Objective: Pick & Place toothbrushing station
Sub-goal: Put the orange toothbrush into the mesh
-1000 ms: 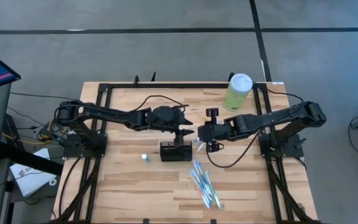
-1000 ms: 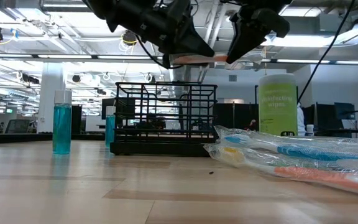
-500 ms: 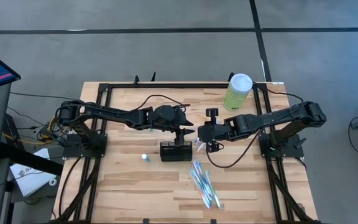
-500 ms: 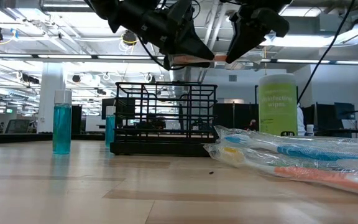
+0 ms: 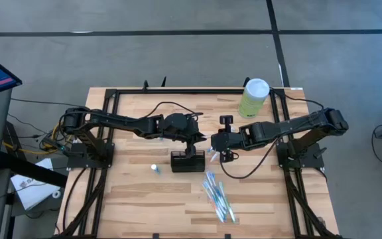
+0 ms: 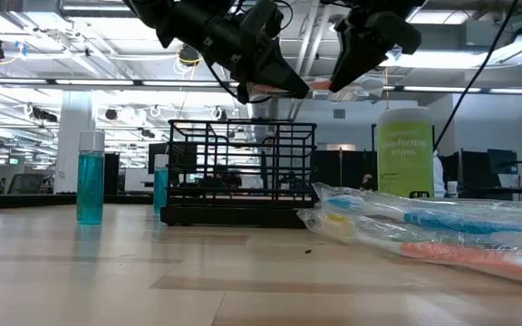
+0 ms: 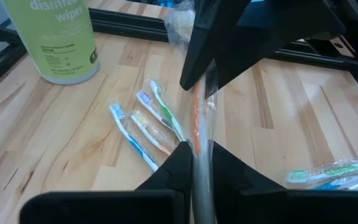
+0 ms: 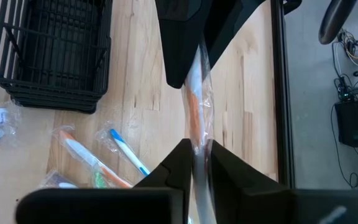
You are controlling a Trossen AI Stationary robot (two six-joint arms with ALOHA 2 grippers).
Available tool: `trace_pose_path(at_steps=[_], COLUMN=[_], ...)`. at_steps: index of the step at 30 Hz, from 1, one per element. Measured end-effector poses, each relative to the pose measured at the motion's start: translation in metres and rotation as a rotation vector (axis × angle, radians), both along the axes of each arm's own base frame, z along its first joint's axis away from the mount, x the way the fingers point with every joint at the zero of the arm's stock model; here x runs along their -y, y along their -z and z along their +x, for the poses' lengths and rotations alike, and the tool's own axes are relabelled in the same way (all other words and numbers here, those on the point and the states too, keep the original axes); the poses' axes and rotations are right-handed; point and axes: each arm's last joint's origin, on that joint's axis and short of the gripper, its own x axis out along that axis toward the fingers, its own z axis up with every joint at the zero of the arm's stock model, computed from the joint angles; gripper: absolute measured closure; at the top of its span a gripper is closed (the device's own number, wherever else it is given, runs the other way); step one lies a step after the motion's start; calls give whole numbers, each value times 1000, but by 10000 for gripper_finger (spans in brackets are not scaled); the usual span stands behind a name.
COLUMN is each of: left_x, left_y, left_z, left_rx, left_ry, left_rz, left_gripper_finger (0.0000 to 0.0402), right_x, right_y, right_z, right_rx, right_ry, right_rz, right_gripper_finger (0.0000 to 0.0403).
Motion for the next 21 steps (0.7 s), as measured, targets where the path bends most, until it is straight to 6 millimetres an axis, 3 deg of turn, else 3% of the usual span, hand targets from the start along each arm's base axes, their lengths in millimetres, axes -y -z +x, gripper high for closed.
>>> trace_pose_path(at_steps=[12, 21], left_x=[0, 0], left_y=[1, 18], left_z=[-1, -8], left_rx=[-16, -53], left_ry=[-12, -28], left_rz=[1, 8], left_gripper_finger=[383, 383], right_x=[-8, -7], right_y=[-4, -35], right_z=[-3, -27], right_rx=[13, 170], right_ry=[-26, 52], right_rz=[-8, 20], right_gripper_finger=[306, 261])
